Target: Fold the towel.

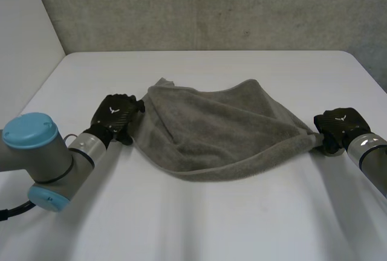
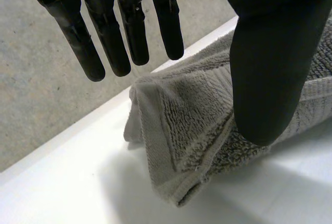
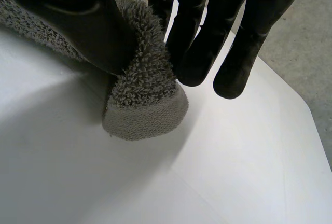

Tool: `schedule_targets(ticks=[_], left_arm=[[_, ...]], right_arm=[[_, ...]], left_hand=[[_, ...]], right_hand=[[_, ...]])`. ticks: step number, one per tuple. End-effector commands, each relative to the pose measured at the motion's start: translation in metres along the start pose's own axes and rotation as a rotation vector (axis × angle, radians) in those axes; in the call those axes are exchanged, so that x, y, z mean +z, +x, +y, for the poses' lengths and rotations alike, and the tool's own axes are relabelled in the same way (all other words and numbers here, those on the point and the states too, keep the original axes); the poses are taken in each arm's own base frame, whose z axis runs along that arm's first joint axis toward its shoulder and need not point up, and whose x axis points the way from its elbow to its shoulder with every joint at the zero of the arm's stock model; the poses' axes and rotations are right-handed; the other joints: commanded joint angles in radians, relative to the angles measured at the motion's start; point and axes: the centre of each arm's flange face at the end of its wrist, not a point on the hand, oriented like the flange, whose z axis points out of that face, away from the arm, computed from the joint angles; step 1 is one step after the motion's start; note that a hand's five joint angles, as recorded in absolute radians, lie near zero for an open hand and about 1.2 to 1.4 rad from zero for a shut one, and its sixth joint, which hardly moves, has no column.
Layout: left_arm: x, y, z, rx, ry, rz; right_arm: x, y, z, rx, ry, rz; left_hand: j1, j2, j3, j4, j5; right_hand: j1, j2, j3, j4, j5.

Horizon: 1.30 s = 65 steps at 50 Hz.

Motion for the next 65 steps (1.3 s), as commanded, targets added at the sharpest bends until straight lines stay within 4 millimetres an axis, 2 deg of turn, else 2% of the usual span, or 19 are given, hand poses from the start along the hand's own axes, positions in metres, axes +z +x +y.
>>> schedule_targets(ticks=[1, 4, 8, 18, 25, 27, 29, 40, 43, 45, 48, 57, 58, 59, 60, 61, 65], left_arm=[[0.001, -0.001, 0.002, 0.005, 0.01, -0.002], [0.001, -0.001, 0.002, 0.006, 0.013, -0.003], [0.001, 0.0, 0.002, 0.008, 0.017, 0.01], [-0.003, 0.005, 0.004, 0.009, 0.005, 0.062], [-0.004, 0.005, 0.005, 0.044, 0.0, 0.062], [-0.005, 0.007, 0.007, 0.074, -0.007, 0.065], [-0.007, 0.008, 0.009, 0.095, -0.014, 0.068], [-0.01, 0.009, 0.014, 0.188, -0.026, 0.07], [-0.01, 0.007, 0.014, 0.187, -0.029, 0.066], [-0.01, 0.004, 0.015, 0.181, -0.031, 0.06], [-0.01, 0.002, 0.016, 0.178, -0.033, 0.058], [-0.01, 0.0, 0.016, 0.172, -0.022, 0.08], [-0.01, 0.0, 0.017, 0.172, -0.025, 0.079], [-0.01, 0.0, 0.017, 0.172, -0.025, 0.079], [-0.011, 0.001, 0.017, 0.176, -0.026, 0.08], [-0.011, 0.001, 0.018, 0.18, -0.028, 0.078], [-0.012, 0.002, 0.018, 0.18, -0.033, 0.078]], right_arm=[[0.0, -0.001, 0.001, 0.001, -0.004, -0.004], [0.0, -0.002, 0.002, 0.001, -0.006, -0.005], [0.0, -0.002, 0.002, 0.001, -0.005, -0.005], [0.0, -0.002, 0.002, 0.001, -0.006, -0.005], [0.0, -0.002, 0.002, 0.002, -0.008, -0.006], [0.0, -0.002, 0.002, 0.0, -0.008, -0.006], [0.0, -0.002, 0.002, 0.0, -0.006, -0.005], [0.0, -0.002, 0.002, 0.0, -0.008, -0.006], [0.0, -0.002, 0.002, 0.0, -0.008, -0.006], [0.0, -0.002, 0.003, 0.001, -0.009, -0.007], [0.0, -0.003, 0.003, 0.0, -0.009, -0.009], [-0.001, -0.003, 0.003, 0.001, -0.011, -0.01], [-0.001, -0.004, 0.003, 0.001, -0.012, -0.011], [-0.001, -0.004, 0.003, 0.001, -0.012, -0.011], [-0.001, -0.004, 0.003, 0.001, -0.012, -0.011], [-0.001, -0.004, 0.003, 0.001, -0.012, -0.011], [-0.001, -0.004, 0.003, 0.001, -0.012, -0.011]], left_hand=[[0.095, 0.096, 0.096, 0.096, 0.129], [0.127, 0.128, 0.129, 0.128, 0.161], [0.383, 0.383, 0.384, 0.383, 0.417], [0.474, 0.474, 0.475, 0.475, 0.508], [0.424, 0.425, 0.425, 0.425, 0.458], [0.229, 0.229, 0.23, 0.229, 0.263], [0.184, 0.184, 0.185, 0.185, 0.218], [0.166, 0.166, 0.167, 0.166, 0.2], [0.26, 0.26, 0.261, 0.26, 0.294], [0.716, 0.716, 0.717, 0.716, 0.749], [0.847, 0.847, 0.848, 0.847, 0.881], [0.847, 0.847, 0.848, 0.847, 0.881], [0.678, 0.679, 0.679, 0.679, 0.712], [0.677, 0.677, 0.678, 0.677, 0.711], [0.328, 0.328, 0.329, 0.329, 0.362], [0.156, 0.156, 0.157, 0.156, 0.19], [0.125, 0.125, 0.126, 0.125, 0.159]], right_hand=[[0.067, 0.06, 0.065, 0.058, 0.056], [0.067, 0.06, 0.065, 0.058, 0.056], [0.067, 0.06, 0.065, 0.058, 0.056], [0.067, 0.06, 0.065, 0.058, 0.056], [0.067, 0.06, 0.065, 0.058, 0.056], [0.067, 0.06, 0.065, 0.058, 0.056], [0.067, 0.06, 0.065, 0.058, 0.056], [0.067, 0.06, 0.065, 0.058, 0.056], [0.067, 0.06, 0.065, 0.058, 0.056], [0.067, 0.06, 0.065, 0.058, 0.056], [0.067, 0.06, 0.065, 0.058, 0.056], [0.067, 0.06, 0.065, 0.058, 0.056], [0.067, 0.06, 0.065, 0.058, 0.056], [0.067, 0.06, 0.065, 0.058, 0.056], [0.067, 0.06, 0.065, 0.058, 0.056], [0.067, 0.06, 0.065, 0.058, 0.056], [0.067, 0.06, 0.065, 0.058, 0.056]])
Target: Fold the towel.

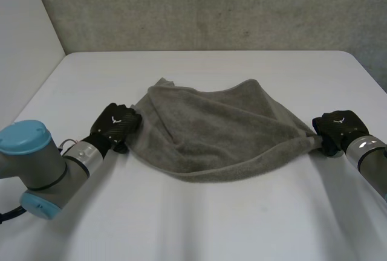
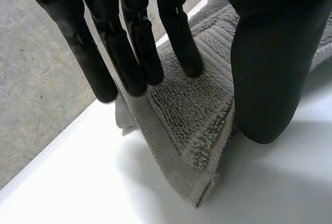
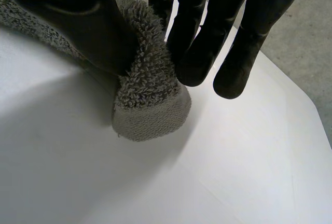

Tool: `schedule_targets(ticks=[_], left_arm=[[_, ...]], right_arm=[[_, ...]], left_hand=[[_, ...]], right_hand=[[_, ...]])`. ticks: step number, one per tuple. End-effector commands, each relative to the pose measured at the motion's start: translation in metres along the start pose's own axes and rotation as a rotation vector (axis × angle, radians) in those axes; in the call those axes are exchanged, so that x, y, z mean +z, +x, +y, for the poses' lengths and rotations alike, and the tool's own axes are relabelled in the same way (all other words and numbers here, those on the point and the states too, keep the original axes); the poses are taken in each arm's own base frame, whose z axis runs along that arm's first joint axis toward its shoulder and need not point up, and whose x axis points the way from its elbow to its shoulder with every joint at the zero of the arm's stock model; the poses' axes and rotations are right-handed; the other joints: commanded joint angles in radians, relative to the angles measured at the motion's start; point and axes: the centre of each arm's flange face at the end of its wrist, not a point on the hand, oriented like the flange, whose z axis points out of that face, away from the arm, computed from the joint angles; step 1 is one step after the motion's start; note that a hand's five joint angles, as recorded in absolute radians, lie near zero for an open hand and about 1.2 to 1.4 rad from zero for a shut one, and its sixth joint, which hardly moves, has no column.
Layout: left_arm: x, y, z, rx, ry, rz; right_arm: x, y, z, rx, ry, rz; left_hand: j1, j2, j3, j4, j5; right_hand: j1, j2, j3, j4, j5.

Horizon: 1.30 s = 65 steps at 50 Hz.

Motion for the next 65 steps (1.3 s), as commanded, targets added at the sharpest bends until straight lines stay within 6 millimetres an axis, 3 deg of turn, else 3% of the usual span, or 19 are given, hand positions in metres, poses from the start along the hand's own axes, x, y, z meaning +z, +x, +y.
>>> schedule_targets(ticks=[1, 34, 58, 65], left_arm=[[-0.002, 0.001, 0.002, 0.004, -0.01, -0.004], [-0.002, -0.001, -0.001, 0.003, -0.004, -0.009], [0.006, -0.005, -0.007, 0.02, 0.042, -0.033], [0.007, -0.005, -0.009, -0.043, 0.052, -0.034]], right_arm=[[0.0, 0.0, 0.0, 0.0, -0.001, 0.0], [0.001, -0.001, 0.002, 0.0, -0.006, -0.002], [0.002, -0.004, 0.003, -0.002, -0.009, -0.011], [0.002, -0.005, 0.002, -0.004, -0.006, -0.012]], left_hand=[[-0.159, -0.157, -0.17, -0.169, 0.156], [-0.54, -0.539, -0.551, -0.55, -0.226], [-0.417, -0.416, -0.428, -0.427, -0.103], [-0.35, -0.348, -0.361, -0.36, -0.035]], right_hand=[[0.067, 0.06, 0.065, 0.058, 0.056], [0.067, 0.06, 0.065, 0.058, 0.056], [0.067, 0.06, 0.065, 0.058, 0.056], [0.067, 0.06, 0.065, 0.058, 0.056]])
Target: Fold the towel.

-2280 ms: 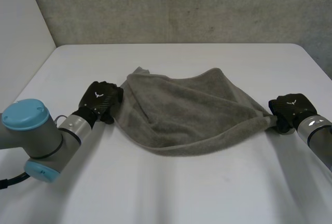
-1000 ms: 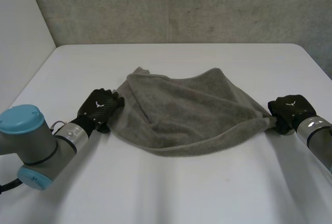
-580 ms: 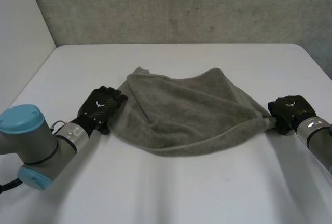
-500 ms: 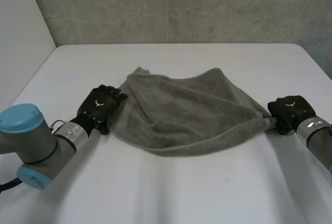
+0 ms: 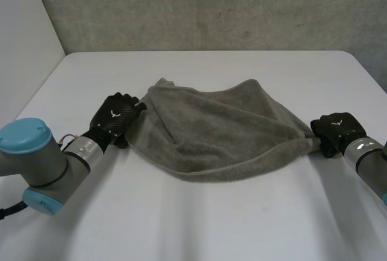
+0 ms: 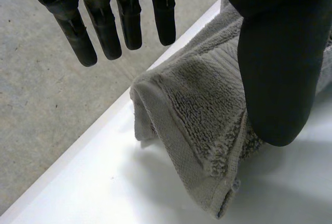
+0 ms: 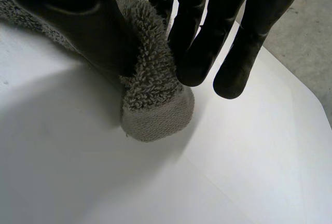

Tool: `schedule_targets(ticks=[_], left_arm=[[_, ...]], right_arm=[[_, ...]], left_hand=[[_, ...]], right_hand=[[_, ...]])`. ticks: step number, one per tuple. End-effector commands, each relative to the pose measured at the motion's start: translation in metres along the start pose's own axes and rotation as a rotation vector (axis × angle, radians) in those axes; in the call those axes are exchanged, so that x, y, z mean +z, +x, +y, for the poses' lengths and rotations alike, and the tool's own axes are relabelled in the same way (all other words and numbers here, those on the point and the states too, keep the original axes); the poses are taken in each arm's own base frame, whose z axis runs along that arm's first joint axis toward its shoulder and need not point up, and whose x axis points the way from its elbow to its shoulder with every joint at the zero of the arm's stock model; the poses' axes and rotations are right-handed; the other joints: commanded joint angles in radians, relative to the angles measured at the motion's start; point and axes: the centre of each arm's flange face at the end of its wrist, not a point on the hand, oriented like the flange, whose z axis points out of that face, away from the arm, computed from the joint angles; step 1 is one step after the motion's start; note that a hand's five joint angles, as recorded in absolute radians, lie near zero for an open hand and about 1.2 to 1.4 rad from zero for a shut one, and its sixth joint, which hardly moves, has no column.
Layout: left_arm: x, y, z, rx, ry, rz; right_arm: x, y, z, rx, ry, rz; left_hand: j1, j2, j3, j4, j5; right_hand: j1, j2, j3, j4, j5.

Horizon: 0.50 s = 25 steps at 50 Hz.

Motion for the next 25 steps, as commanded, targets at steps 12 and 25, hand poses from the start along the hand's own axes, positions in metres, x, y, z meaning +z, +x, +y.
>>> schedule_targets(ticks=[12, 25], left_arm=[[-0.0003, -0.003, 0.0012, -0.078, -0.011, -0.012], [-0.0004, -0.0024, 0.0002, -0.169, -0.024, -0.014]], right_arm=[[0.0002, -0.0011, -0.0002, -0.001, 0.0, -0.003], [0.0003, -0.001, -0.0003, -0.001, 0.002, -0.002]], left_hand=[[1.005, 1.005, 1.005, 1.005, 1.004], [0.991, 0.991, 0.991, 0.992, 0.991]], right_hand=[[0.067, 0.06, 0.065, 0.058, 0.056], [0.067, 0.06, 0.065, 0.058, 0.056]])
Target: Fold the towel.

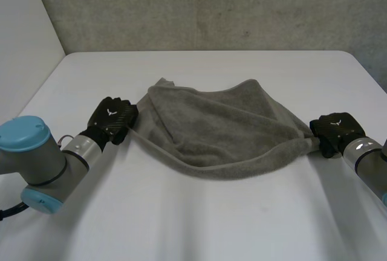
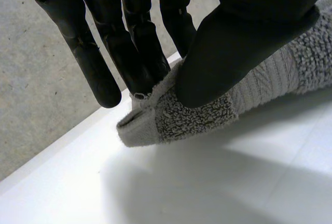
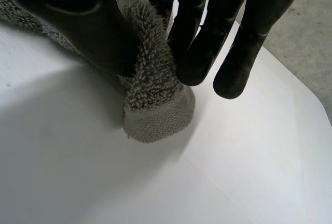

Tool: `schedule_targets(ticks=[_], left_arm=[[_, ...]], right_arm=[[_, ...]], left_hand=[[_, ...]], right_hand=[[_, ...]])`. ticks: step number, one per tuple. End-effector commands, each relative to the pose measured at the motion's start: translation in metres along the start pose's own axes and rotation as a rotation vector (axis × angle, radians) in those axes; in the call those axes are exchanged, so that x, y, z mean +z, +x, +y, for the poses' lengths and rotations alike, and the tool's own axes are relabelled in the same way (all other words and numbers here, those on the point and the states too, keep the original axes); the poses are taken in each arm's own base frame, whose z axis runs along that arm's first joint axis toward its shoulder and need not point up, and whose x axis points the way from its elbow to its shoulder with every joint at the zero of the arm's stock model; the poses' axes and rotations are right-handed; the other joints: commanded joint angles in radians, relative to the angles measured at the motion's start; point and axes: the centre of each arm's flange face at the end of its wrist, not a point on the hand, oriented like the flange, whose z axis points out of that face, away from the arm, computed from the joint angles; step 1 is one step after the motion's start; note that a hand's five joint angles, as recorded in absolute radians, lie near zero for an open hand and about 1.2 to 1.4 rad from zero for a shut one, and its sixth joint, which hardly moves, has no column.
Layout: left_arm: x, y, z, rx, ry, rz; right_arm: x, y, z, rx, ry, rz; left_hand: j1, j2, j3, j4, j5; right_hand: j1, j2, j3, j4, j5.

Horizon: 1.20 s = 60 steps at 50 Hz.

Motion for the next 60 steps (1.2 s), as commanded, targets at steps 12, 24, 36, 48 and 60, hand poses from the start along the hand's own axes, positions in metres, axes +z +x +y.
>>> schedule_targets(ticks=[12, 24, 36, 48, 60], left_arm=[[0.002, -0.002, 0.002, -0.025, -0.003, 0.002], [0.001, 0.004, 0.011, 0.023, -0.027, 0.011], [-0.001, 0.004, 0.008, 0.068, -0.027, 0.008], [-0.039, -0.025, -0.103, 0.131, 0.109, -0.131], [-0.097, -0.027, -0.185, 0.131, 0.153, -0.201]], right_arm=[[-0.001, -0.002, 0.0, 0.0, -0.001, -0.005], [0.0, -0.002, 0.0, -0.001, 0.0, -0.004], [-0.003, 0.003, -0.005, -0.001, 0.011, 0.012], [-0.07, 0.052, -0.113, -0.057, 0.264, 0.143], [-0.142, 0.066, -0.185, -0.211, 0.223, -0.001]], left_hand=[[0.144, 0.111, 0.111, 0.111, 0.133], [-0.302, -0.336, -0.335, -0.336, -0.313], [0.223, 0.19, 0.19, 0.19, 0.212], [0.223, 0.19, 0.19, 0.19, 0.212], [0.223, 0.19, 0.19, 0.19, 0.212]], right_hand=[[0.067, 0.055, 0.057, 0.058, 0.055], [0.067, 0.055, 0.057, 0.058, 0.055], [0.067, 0.055, 0.057, 0.058, 0.055], [0.067, 0.055, 0.057, 0.058, 0.055], [0.067, 0.055, 0.057, 0.058, 0.055]])
